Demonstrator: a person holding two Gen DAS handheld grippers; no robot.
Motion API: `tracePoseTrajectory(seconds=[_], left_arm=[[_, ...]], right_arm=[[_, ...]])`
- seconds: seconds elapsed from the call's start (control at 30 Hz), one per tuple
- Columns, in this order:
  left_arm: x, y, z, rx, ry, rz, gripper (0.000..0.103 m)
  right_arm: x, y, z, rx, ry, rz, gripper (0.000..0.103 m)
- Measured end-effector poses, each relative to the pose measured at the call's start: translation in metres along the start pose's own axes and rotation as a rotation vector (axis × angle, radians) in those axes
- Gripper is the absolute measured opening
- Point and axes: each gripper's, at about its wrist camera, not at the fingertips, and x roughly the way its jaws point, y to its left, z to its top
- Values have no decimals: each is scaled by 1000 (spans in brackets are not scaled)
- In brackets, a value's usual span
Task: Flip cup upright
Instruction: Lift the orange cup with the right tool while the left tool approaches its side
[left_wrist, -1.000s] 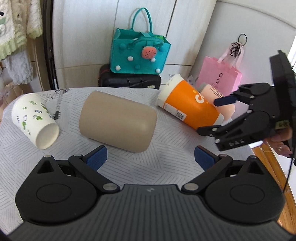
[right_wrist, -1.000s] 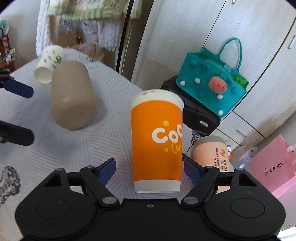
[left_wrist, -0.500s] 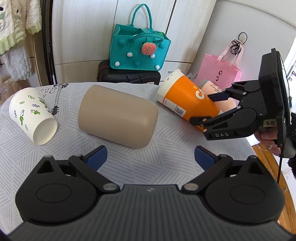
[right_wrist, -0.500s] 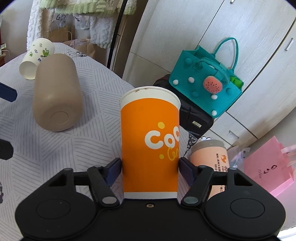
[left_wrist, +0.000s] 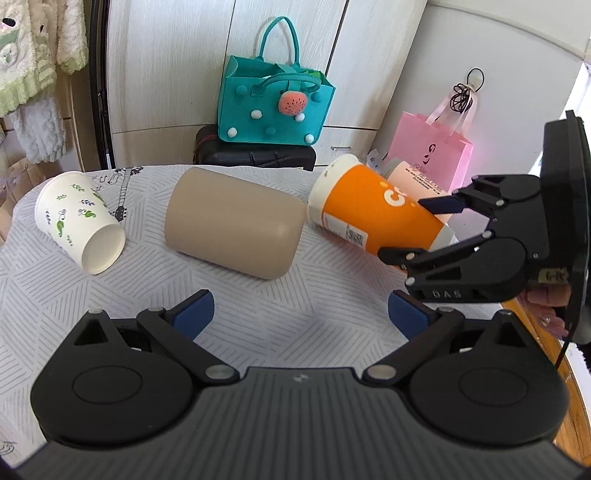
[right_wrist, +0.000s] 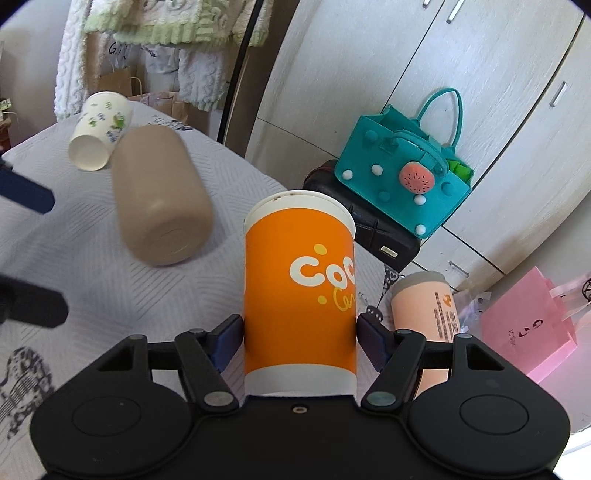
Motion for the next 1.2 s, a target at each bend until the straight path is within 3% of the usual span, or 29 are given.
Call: tracePoseTrajectory(seconds=[0.67,0.93,1.2], left_arm=[[-56,21,-43,-73,-45,-29,102],[-73,33,-49,-86,-66,-49,103],[-84,48,-55,-107,-74,-32,103]], right_arm=[[-76,54,-34,-3,3,-22,72],[-96,89,-40,32,-20,100,72],[-86,111,-22,47,-37,147,72]])
